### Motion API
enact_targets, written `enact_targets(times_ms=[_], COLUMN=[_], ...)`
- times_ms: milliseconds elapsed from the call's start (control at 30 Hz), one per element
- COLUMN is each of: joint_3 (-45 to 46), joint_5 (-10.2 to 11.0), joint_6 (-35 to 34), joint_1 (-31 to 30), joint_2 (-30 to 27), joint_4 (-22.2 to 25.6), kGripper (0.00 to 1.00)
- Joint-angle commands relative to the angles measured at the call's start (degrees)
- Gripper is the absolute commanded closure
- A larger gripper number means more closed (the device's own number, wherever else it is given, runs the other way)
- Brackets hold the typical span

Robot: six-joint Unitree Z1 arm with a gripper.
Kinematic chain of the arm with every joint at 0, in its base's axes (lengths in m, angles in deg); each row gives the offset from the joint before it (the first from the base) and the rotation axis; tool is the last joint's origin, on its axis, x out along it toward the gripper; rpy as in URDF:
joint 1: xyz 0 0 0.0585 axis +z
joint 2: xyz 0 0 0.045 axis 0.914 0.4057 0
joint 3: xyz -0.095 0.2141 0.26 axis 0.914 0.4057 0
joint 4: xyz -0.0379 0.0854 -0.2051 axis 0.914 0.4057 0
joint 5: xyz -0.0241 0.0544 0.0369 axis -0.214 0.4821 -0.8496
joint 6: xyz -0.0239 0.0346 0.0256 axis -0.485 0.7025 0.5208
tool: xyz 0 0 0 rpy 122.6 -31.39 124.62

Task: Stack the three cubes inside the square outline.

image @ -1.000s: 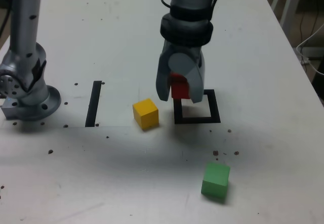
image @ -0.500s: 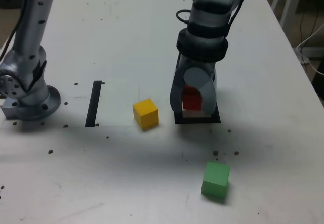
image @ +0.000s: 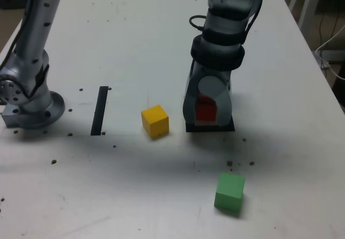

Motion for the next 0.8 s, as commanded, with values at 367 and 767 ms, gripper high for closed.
enact_targets(times_ms=[367, 767], joint_3=[0.25, 3.61], joint_5=[-0.23, 2.71], joint_6=[0.93, -0.34], joint_1=[1.1, 1.66], joint_2=[0.98, -4.85], joint_4=[0.01, 0.24], kGripper=[0.24, 0.01])
